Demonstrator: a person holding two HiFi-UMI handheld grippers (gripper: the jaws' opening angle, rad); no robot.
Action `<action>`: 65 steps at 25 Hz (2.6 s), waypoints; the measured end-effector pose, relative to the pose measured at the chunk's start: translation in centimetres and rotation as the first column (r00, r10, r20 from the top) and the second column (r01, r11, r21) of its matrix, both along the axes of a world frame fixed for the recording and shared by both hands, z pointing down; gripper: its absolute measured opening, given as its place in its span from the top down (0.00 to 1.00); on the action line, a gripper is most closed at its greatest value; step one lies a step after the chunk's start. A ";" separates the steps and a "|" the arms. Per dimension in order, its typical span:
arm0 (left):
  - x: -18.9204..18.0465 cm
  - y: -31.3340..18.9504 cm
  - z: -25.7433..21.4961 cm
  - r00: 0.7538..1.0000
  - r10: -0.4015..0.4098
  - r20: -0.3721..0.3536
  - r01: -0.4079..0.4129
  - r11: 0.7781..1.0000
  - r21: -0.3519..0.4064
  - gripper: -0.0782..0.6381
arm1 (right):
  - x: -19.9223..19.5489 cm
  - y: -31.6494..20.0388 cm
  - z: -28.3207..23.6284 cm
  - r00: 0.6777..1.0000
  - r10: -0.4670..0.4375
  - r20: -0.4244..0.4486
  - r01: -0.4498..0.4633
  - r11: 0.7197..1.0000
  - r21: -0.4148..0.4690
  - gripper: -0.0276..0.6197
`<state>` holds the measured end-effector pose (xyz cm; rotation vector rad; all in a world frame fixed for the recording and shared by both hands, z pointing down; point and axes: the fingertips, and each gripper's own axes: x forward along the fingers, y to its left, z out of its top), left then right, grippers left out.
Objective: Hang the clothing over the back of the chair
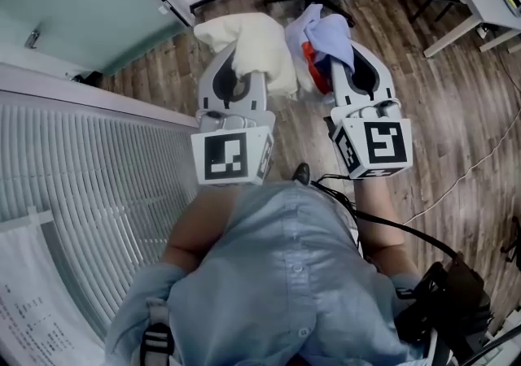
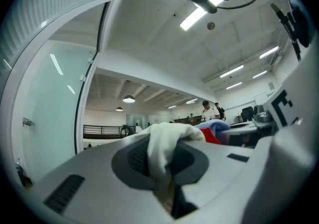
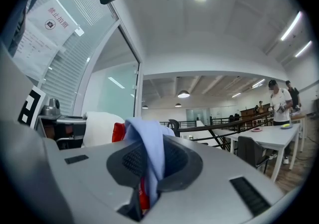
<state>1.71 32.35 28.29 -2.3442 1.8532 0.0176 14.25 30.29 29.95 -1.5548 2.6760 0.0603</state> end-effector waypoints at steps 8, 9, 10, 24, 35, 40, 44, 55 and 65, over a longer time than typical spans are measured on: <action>0.1 -4.8 1.0 1.000 -0.020 0.006 0.020 0.999 -0.036 0.82 | -0.3 -5.0 1.1 1.000 -0.023 0.002 0.024 0.999 -0.032 0.90; 0.0 -5.8 1.1 1.000 -0.021 0.001 0.021 0.999 -0.037 0.82 | -0.3 -6.0 1.2 1.000 -0.022 -0.001 0.021 0.999 -0.033 0.90; 0.0 -6.8 1.2 1.000 -0.023 -0.004 0.022 0.999 -0.039 0.82 | -0.4 -7.0 1.4 1.000 -0.020 -0.005 0.020 0.999 -0.037 0.90; -6.0 -23.7 -0.8 1.000 -0.006 -0.030 0.005 1.000 -0.025 0.82 | -6.6 -23.8 -1.2 0.998 -0.017 -0.059 0.016 1.000 -0.012 0.90; -7.4 -26.3 0.5 1.000 -0.004 -0.024 0.006 0.998 0.064 0.82 | -7.3 -26.7 0.8 0.999 0.000 -0.050 0.002 0.999 0.041 0.90; -7.8 -29.2 1.4 1.000 -0.013 -0.027 0.014 0.999 0.031 0.82 | -7.7 -29.9 1.4 0.999 -0.009 -0.050 0.010 1.000 0.015 0.90; -8.4 -32.2 1.4 0.999 -0.034 -0.022 0.035 0.999 0.017 0.82 | -8.1 -33.0 1.2 0.999 -0.026 -0.043 0.026 1.000 0.007 0.90; -7.8 -45.7 -0.4 0.993 -0.121 0.001 0.120 0.992 -0.028 0.82 | -8.4 -46.7 -0.5 0.992 -0.123 -0.025 0.122 0.992 -0.032 0.90; -8.6 -51.9 -3.3 0.979 -0.202 -0.001 0.202 0.978 0.045 0.82 | -9.3 -53.9 -3.7 0.980 -0.201 -0.018 0.201 0.979 0.045 0.89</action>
